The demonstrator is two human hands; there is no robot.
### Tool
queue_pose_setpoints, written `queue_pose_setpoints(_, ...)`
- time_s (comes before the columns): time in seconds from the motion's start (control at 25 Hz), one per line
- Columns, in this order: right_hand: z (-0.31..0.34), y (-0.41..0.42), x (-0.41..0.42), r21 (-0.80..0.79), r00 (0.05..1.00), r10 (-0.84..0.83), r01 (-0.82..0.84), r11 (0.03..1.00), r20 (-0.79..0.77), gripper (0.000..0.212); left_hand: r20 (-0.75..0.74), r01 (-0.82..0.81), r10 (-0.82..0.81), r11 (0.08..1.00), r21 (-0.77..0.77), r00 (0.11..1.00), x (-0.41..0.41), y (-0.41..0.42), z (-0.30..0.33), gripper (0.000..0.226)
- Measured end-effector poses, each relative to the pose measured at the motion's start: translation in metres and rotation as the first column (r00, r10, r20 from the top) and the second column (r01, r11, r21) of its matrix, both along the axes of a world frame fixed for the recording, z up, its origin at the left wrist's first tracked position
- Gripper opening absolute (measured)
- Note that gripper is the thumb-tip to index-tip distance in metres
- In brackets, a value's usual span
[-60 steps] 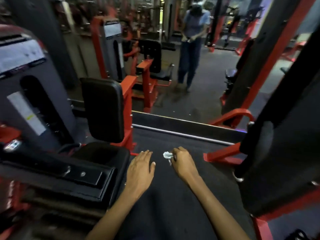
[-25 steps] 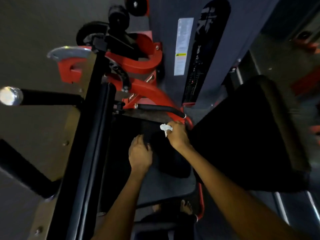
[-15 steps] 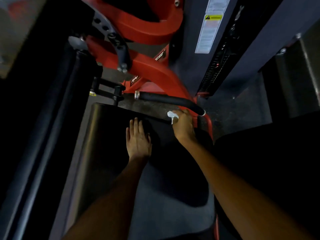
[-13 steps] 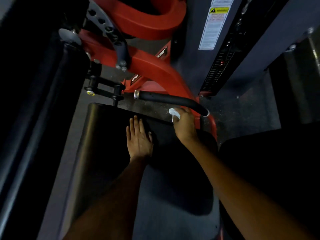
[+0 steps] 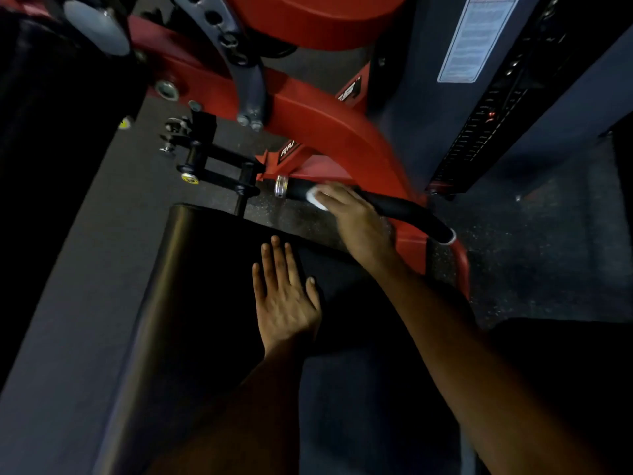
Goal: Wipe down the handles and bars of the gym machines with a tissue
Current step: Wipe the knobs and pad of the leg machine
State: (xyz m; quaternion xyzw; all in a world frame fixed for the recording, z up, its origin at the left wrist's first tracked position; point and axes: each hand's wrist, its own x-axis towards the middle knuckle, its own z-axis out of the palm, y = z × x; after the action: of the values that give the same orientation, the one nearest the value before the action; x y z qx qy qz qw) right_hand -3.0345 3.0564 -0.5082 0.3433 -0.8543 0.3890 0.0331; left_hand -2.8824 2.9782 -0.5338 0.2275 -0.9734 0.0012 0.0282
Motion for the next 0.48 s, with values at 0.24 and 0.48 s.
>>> queue_pose_setpoints(0.24,0.005,-0.009,0.005,-0.085,0.905,-0.401,0.415,0.906,0.141,0.038,0.015,-0.014,0.014,1.000,-0.004,1.000,0.001,0.003,0.001,0.067)
queue_pose_setpoints(0.48,-0.017,0.022,-0.006,0.011,0.996,-0.088,0.087,0.996,0.019,0.041,-0.005,-0.026,0.026,1.000,-0.013,1.000,-0.001,0.002,0.002,0.067)
